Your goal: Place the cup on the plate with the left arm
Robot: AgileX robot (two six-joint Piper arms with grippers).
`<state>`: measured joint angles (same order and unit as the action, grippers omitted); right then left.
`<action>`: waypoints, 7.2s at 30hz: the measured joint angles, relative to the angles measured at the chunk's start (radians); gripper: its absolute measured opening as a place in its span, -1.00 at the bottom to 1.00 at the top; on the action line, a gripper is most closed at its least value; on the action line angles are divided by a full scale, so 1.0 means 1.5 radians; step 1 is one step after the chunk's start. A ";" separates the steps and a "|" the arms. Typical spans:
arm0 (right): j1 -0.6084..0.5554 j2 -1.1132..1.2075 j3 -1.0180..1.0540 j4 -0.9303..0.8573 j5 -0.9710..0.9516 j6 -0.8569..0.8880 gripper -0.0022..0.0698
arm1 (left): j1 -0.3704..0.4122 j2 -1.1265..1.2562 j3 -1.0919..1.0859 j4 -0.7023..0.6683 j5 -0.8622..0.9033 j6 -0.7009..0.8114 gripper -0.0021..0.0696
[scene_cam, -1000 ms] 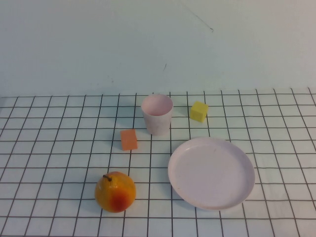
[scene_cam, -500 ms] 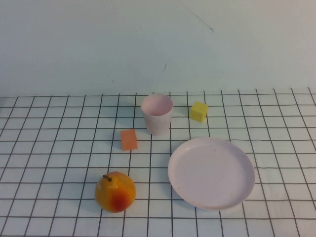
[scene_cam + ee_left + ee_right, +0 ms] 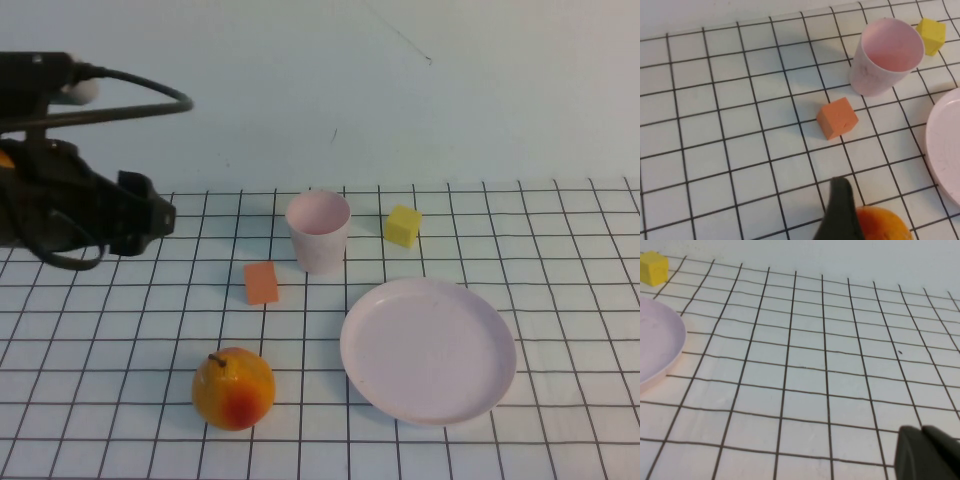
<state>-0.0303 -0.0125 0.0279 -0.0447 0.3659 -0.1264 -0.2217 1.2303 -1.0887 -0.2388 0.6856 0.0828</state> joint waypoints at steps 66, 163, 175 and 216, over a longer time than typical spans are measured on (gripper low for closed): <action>0.000 0.000 0.000 0.000 0.000 0.000 -0.95 | -0.084 0.741 -0.849 -0.073 0.356 0.019 -0.87; 0.000 0.000 0.000 0.000 0.000 0.000 -0.95 | -0.315 0.362 -0.759 0.357 0.377 -0.025 0.84; 0.000 0.000 0.000 0.000 0.000 0.000 -0.95 | -0.315 0.073 -0.764 0.433 0.391 -0.050 0.82; 0.000 0.000 0.000 0.000 0.000 0.000 -0.95 | -0.315 -0.388 0.234 0.433 0.107 -0.455 0.93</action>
<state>-0.0303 -0.0125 0.0279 -0.0447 0.3659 -0.1264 -0.6941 0.6491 -0.7384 0.4111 0.8467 -0.6004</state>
